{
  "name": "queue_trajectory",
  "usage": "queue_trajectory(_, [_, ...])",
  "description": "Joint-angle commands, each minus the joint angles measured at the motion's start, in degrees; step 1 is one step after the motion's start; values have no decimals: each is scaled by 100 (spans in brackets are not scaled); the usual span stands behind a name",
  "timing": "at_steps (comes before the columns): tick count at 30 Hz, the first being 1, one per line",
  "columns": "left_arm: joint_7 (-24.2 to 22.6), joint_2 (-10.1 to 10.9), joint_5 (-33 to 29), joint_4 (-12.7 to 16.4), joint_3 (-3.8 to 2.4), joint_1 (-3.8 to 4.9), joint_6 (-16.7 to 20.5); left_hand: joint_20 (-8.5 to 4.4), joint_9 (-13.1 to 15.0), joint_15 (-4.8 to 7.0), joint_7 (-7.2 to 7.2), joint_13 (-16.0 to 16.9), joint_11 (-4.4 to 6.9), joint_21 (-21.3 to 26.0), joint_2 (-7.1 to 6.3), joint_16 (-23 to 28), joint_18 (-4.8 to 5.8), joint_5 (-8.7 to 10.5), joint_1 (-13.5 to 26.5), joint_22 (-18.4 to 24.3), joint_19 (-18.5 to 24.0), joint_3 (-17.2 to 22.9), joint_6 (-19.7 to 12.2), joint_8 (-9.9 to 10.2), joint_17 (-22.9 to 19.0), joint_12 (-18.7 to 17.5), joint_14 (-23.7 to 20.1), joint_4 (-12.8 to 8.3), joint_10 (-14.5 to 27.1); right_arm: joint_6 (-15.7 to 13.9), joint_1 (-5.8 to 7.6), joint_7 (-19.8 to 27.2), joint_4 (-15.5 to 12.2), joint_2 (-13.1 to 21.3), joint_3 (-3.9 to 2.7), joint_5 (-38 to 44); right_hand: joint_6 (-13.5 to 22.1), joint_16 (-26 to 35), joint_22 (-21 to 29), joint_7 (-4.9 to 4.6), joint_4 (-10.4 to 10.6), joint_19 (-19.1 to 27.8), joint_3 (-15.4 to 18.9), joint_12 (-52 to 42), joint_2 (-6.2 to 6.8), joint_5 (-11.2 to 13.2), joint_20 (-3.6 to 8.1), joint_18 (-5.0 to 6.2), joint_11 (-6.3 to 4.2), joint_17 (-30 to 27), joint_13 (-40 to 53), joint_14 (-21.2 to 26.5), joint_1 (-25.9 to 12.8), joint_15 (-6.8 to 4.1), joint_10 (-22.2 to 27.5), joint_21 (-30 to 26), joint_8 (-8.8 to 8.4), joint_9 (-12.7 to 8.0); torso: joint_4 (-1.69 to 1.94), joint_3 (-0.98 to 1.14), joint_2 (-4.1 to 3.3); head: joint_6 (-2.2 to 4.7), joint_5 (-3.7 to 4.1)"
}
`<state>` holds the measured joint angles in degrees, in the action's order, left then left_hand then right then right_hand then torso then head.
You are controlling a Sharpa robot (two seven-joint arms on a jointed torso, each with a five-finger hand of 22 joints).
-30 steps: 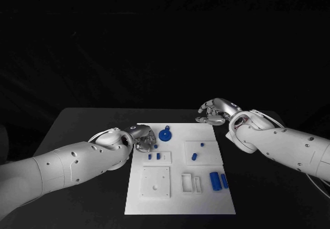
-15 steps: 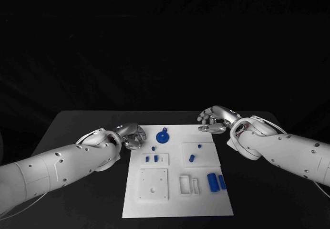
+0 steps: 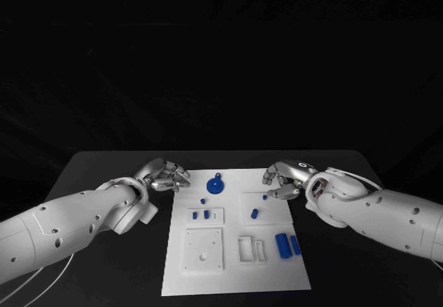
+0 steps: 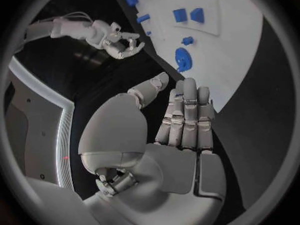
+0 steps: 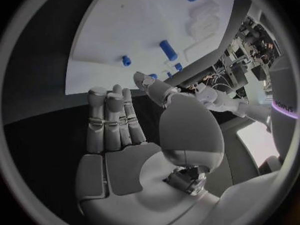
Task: Assemble the parts on the task board
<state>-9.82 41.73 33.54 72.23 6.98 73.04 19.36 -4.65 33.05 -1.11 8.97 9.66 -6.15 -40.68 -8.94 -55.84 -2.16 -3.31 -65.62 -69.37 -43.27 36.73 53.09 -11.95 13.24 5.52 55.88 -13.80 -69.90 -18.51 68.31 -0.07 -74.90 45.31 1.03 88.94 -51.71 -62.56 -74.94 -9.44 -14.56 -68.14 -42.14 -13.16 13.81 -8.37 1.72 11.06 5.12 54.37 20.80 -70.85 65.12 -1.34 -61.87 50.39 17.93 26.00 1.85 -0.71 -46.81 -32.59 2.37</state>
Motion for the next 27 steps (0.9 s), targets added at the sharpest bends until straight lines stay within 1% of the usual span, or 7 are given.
queue_trajectory(1, [-611,39,-1234,129,-8,6,-253,130,-4,-138,-2,-30,-36,231,76,473,68,11,78,95,178,-83,-71,-46,-150,-46,-121,-72,40,202,-62,-231,33,-58,25,836,-29,-42,-72,19,25,-42,-63,107,55,88,0,394,16,-24,-90,-38,33,14,-49,-28,20,-17,3,-6,-3,5,-3])
queue_trajectory(3, [-623,59,-1284,175,-8,5,-245,194,-9,-196,2,-47,-39,332,114,757,43,15,89,125,207,-131,-90,-73,-202,-56,-71,-123,37,193,-97,-279,41,-86,32,911,-44,-47,-62,24,163,-69,-246,206,138,334,-5,394,15,-54,-184,-51,98,24,-112,-53,22,-33,9,-9,-5,4,-4])
queue_trajectory(6, [-616,73,-1369,217,-7,5,-245,238,-16,-239,5,-61,-44,405,141,935,41,14,99,140,254,-145,-101,-90,-220,-65,-76,-137,40,163,-142,-344,53,-133,39,1034,-63,-59,-71,29,207,-87,-295,255,187,344,-3,394,15,-69,-236,-58,118,14,-171,-52,30,-40,6,-4,-8,1,-25])
queue_trajectory(12, [-637,83,-1431,217,-7,5,-266,247,-20,-245,5,-68,-47,423,154,990,36,13,102,140,252,-152,-102,-99,-212,-69,-48,-137,44,121,-172,-415,57,-187,47,1155,-103,-72,-78,44,258,-105,-360,296,204,400,0,394,0,-88,-287,-64,144,-1,-267,-59,48,-46,-11,-10,-4,-21,-44])
queue_trajectory(23, [-631,101,-1451,212,-7,5,-291,249,-23,-244,2,-72,-49,432,161,1020,32,14,111,136,244,-162,-105,-106,-201,-71,-18,-134,45,130,-259,-469,133,-278,74,1271,-175,-89,-85,74,346,-126,-447,318,192,475,0,394,-28,-109,-325,-72,146,-28,-401,-66,80,-48,-5,-3,-7,-57,-49])
queue_trajectory(24, [-630,103,-1451,211,-7,5,-290,249,-23,-244,2,-72,-49,432,161,1020,32,14,111,136,244,-163,-105,-106,-200,-71,-17,-134,45,120,-265,-486,138,-286,75,1289,-264,-97,-88,109,376,-136,-499,260,122,509,0,394,-63,-110,-299,-81,172,-55,-526,-61,129,-30,-3,-3,-9,-61,-47])
queue_trajectory(27, [-635,105,-1453,207,-7,5,-299,250,-24,-243,1,-73,-49,432,163,1023,32,14,114,136,243,-164,-106,-106,-198,-71,-12,-132,45,101,-277,-515,159,-317,76,1353,-300,-102,-90,125,391,-141,-525,241,98,521,-1,394,-79,-111,-289,-85,180,-73,-574,-58,147,-24,-7,1,-7,-67,-55])
